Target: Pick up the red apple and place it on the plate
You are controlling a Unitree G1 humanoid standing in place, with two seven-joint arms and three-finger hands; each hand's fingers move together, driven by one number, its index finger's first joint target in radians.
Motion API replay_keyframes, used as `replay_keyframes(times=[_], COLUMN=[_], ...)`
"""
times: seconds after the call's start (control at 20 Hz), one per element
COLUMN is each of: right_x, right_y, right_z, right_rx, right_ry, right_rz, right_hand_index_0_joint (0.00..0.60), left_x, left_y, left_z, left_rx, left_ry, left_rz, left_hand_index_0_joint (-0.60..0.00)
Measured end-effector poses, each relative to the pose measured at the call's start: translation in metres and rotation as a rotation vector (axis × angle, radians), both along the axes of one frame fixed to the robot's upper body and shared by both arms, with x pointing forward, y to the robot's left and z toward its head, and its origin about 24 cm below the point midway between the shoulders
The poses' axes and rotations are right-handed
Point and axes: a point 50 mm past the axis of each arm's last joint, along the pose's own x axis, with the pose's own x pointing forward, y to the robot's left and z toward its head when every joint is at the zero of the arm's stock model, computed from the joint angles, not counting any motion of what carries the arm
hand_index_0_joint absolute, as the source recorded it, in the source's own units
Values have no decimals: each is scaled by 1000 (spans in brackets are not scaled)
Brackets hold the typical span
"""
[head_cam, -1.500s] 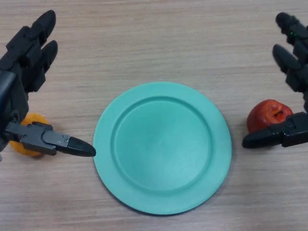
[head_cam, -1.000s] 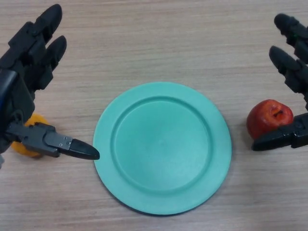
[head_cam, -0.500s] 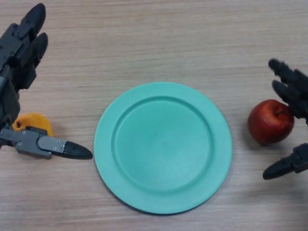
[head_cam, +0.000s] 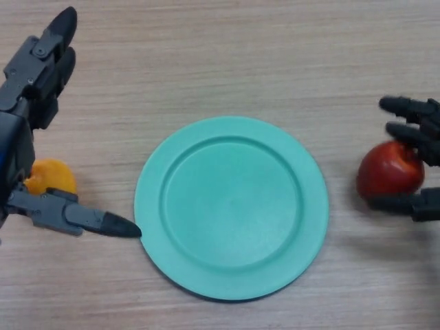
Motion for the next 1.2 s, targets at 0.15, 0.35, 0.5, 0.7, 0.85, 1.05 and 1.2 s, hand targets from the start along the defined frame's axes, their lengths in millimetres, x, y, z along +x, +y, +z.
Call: replay_keyframes(times=[0.15,0.35,0.5,0.7,0.85,1.05,1.2], right_x=[7,11,7,3,2,-3,-2], right_y=[17,21,26,48,74,118,134], right_z=[-16,-13,-5,31,49,53,44], right_rx=[25,-43,-64,-49,-16,16,25], right_ry=[7,-22,36,-43,-77,-77,-25], right_rz=[43,56,18,35,72,201,157], right_hand_index_0_joint=[600,600,600,600,600,600,550], left_x=[1,-1,-2,-3,-3,-3,-8], left_y=[0,1,3,9,9,9,19], left_z=[3,-2,0,7,11,14,18], left_rx=[-4,-1,-1,4,3,-13,-39], left_ry=[5,33,22,-10,-24,-36,-57], left_rz=[2,3,7,32,27,5,29], left_hand_index_0_joint=[0,0,0,0,0,0,0])
